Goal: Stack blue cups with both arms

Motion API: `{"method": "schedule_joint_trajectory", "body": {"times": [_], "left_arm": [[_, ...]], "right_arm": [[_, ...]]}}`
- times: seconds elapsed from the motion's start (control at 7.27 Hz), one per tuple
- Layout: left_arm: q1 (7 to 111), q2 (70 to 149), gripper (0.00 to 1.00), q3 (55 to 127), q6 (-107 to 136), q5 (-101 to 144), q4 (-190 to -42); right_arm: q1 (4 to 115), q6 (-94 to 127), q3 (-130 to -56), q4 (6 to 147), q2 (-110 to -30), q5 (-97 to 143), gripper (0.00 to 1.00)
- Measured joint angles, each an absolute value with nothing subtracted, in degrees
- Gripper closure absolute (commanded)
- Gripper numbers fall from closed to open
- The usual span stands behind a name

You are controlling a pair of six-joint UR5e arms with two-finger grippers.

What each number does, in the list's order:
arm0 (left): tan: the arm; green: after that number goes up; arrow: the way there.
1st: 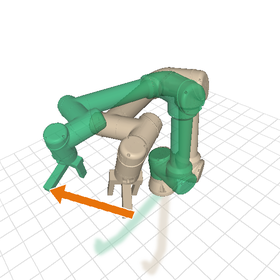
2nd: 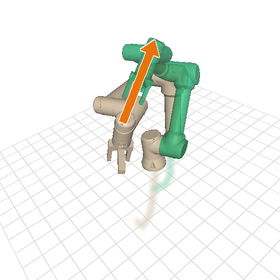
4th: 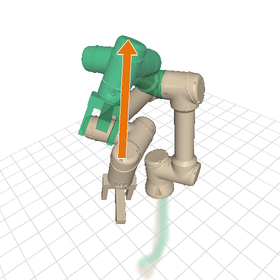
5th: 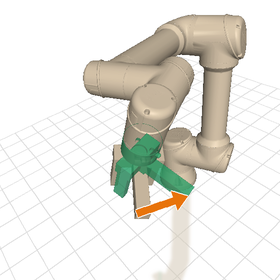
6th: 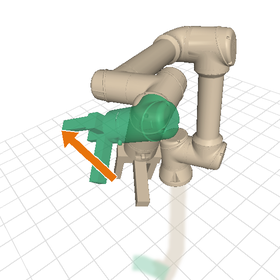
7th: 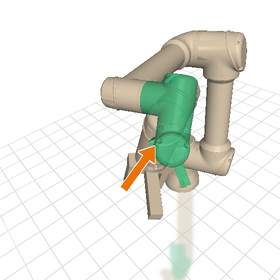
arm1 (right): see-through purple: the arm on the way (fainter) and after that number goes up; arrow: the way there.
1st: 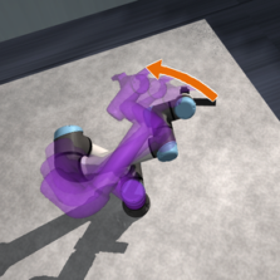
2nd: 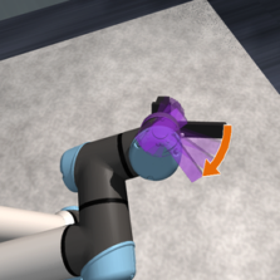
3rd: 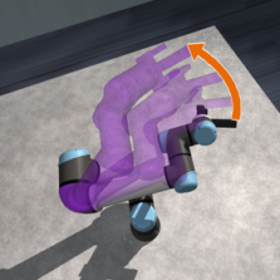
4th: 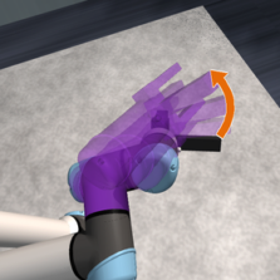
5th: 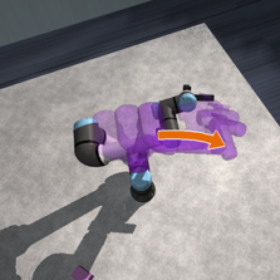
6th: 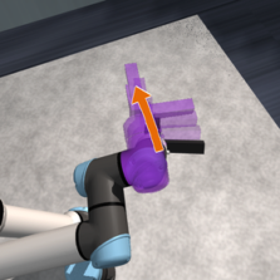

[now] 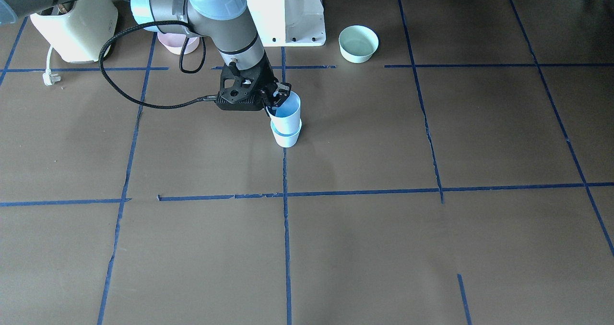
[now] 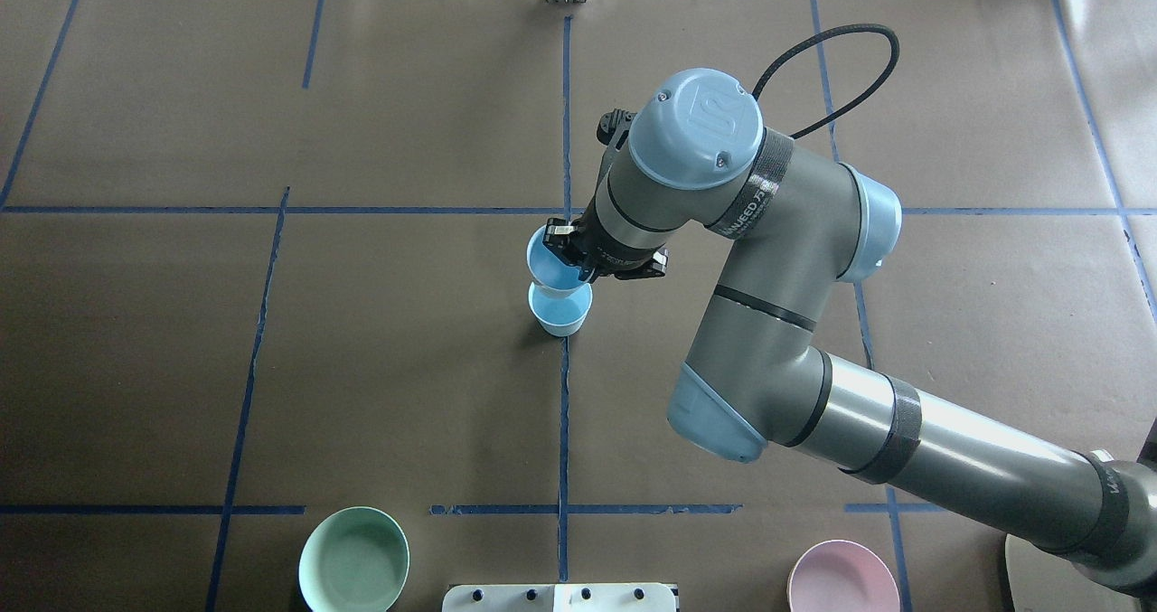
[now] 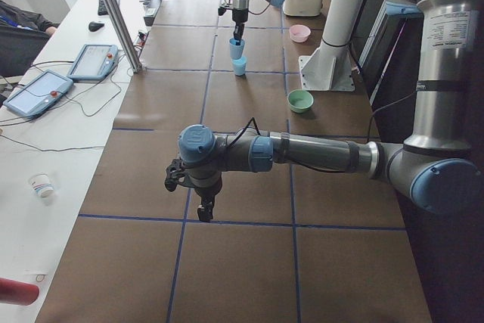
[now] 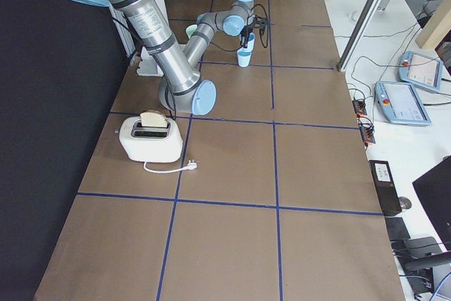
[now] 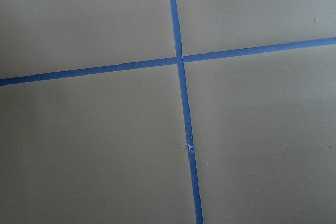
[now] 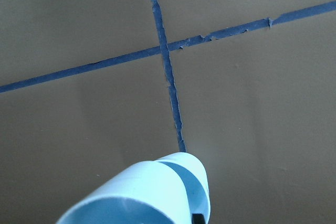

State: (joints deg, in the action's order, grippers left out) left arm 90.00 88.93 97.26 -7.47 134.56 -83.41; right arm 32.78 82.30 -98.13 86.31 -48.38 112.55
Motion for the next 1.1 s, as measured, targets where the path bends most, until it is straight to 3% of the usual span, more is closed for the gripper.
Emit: {"method": "schedule_joint_trajectory", "body": {"times": [1.1], "left_arm": [[90.0, 89.3, 0.00, 97.3, -7.4, 134.5, -83.4]], "right_arm": [[33.0, 82.3, -99.3, 86.1, -48.6, 112.8, 0.00]]}}
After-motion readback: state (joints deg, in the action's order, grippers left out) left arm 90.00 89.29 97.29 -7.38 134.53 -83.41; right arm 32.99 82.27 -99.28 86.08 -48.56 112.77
